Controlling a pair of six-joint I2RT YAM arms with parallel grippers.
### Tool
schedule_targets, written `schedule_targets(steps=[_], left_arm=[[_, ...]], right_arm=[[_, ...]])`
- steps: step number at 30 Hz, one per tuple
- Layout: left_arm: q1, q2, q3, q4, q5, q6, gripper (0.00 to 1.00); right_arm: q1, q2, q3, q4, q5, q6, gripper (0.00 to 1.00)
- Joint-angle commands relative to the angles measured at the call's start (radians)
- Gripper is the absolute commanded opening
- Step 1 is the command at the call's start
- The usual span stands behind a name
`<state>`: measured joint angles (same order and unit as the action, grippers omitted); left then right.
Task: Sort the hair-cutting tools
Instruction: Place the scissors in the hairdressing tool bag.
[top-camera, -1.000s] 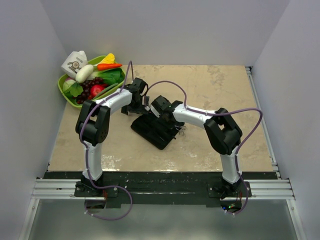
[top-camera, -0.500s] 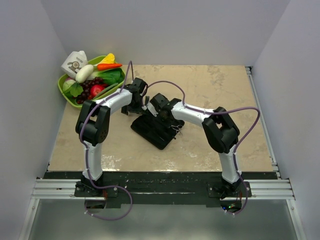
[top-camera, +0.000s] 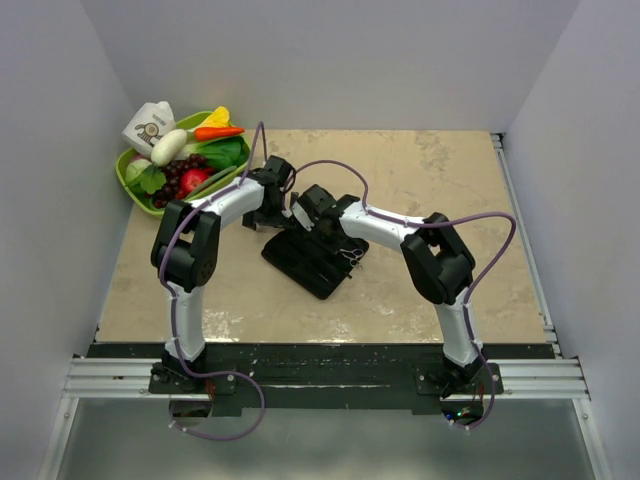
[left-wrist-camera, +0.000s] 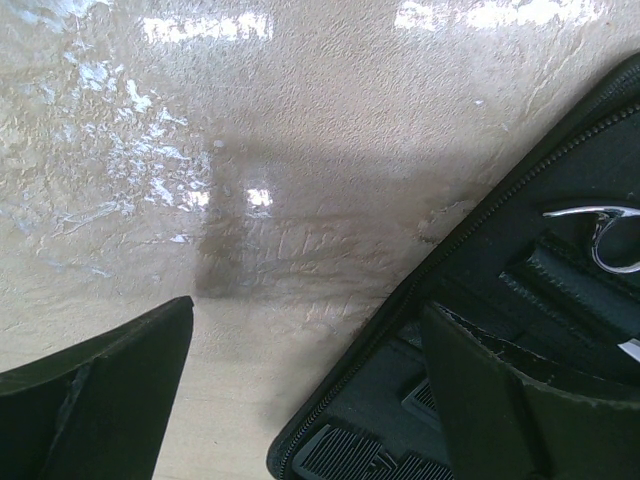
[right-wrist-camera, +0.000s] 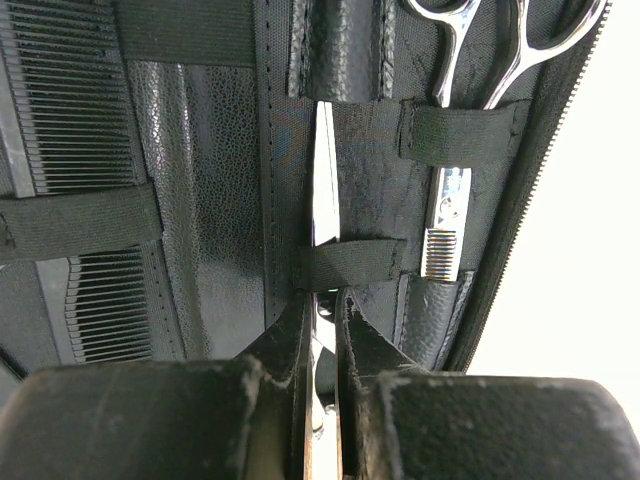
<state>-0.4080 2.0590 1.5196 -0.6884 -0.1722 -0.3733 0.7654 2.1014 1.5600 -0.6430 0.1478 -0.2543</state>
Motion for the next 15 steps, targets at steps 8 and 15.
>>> schedule_targets(steps=[8, 15], left_arm=[[-0.015, -0.016, -0.021, 0.0, 0.037, 0.008, 0.99], [-0.015, 0.001, -0.013, -0.003, 0.06, 0.005, 0.99]], right_arm=[[0.015, 0.124, -0.07, 0.311, -0.135, 0.115, 0.0], [0.015, 0.132, -0.106, 0.431, -0.182, 0.125, 0.0]])
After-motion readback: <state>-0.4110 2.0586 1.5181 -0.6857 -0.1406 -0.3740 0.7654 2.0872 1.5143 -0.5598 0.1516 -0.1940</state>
